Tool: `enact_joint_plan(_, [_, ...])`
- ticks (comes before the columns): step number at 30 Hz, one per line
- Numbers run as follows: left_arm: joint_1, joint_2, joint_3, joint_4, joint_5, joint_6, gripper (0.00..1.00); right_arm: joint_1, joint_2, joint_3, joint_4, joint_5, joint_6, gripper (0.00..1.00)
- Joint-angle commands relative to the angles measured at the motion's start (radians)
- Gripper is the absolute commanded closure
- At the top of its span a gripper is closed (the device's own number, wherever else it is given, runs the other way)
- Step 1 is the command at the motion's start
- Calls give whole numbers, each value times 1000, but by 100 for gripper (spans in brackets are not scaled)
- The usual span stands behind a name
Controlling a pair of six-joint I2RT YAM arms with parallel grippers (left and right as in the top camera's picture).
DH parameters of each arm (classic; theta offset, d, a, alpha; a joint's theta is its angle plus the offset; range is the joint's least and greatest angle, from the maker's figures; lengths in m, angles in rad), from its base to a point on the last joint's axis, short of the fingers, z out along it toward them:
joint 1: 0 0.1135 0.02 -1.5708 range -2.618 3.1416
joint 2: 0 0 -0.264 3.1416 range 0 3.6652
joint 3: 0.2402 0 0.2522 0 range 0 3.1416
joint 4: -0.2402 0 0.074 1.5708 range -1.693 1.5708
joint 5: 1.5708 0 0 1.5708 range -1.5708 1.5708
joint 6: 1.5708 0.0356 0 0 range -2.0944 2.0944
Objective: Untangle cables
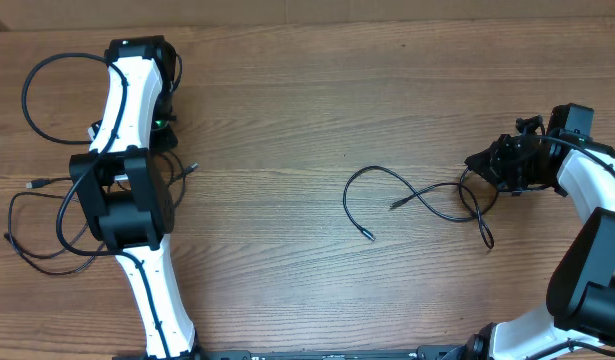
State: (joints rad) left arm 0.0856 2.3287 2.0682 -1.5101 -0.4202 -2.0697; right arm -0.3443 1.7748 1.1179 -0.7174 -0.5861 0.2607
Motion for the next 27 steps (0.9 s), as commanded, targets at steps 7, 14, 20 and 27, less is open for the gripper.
enact_joint_plan(7, [82, 2, -55, 93, -32, -14, 89, 3, 7, 1, 5, 9, -31, 91])
enact_joint_plan(14, [130, 7, -73, 122, -39, -14, 86, 3, 7, 1, 5, 9, -31, 91])
enact_joint_plan(20, [156, 7, -147, 185, -40, -14, 91, 3, 7, 1, 4, 9, -31, 91])
enact_joint_plan(27, [161, 7, -230, 245, -39, -13, 70, 3, 7, 1, 4, 9, -31, 91])
